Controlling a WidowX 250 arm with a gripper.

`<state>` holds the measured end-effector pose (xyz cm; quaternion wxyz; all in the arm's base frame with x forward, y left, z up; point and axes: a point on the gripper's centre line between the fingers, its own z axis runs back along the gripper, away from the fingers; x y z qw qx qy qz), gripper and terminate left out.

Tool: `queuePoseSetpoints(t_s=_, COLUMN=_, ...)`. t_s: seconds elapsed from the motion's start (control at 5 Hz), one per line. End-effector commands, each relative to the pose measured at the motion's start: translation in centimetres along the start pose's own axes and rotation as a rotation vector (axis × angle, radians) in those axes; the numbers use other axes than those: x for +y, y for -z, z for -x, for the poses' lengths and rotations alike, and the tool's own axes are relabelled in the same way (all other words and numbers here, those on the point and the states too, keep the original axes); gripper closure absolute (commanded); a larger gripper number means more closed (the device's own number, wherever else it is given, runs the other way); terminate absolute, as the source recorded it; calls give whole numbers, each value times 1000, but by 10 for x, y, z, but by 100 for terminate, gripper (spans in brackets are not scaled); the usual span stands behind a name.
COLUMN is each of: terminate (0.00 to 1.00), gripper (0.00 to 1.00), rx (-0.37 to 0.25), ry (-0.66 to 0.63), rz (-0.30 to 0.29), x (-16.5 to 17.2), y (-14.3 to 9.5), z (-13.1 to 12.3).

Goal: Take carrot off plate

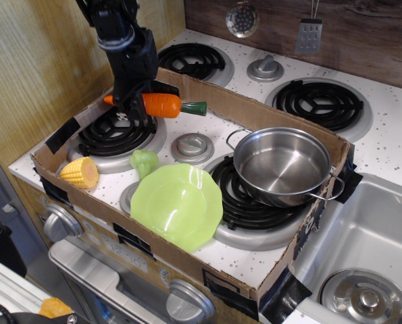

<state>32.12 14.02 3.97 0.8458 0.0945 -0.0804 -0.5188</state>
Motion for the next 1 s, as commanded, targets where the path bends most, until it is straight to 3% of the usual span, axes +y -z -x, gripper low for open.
queuePoseSetpoints(t_s=0.0, terminate=0, gripper=100, rx=78, ry=-114, rz=-148, x=2, y=3, z=6)
queuePoseSetpoints(t_s=0.2, terminate=0, gripper=100, rx=77, ry=-53, rz=-184, x=5, y=8, z=7)
queuePoseSetpoints(t_s=0.4, terminate=0, gripper=0, rx=55, ry=1, rz=-190, x=7, y=8, z=7)
queuePoseSetpoints(t_s=0.6, terminate=0, gripper=0, rx=27, ry=23, rz=-149, x=10, y=4, z=6)
queuePoseSetpoints(t_s=0.8, terminate=100, gripper=0, rx=21, ry=73, rz=-107, x=21, y=-5, z=3)
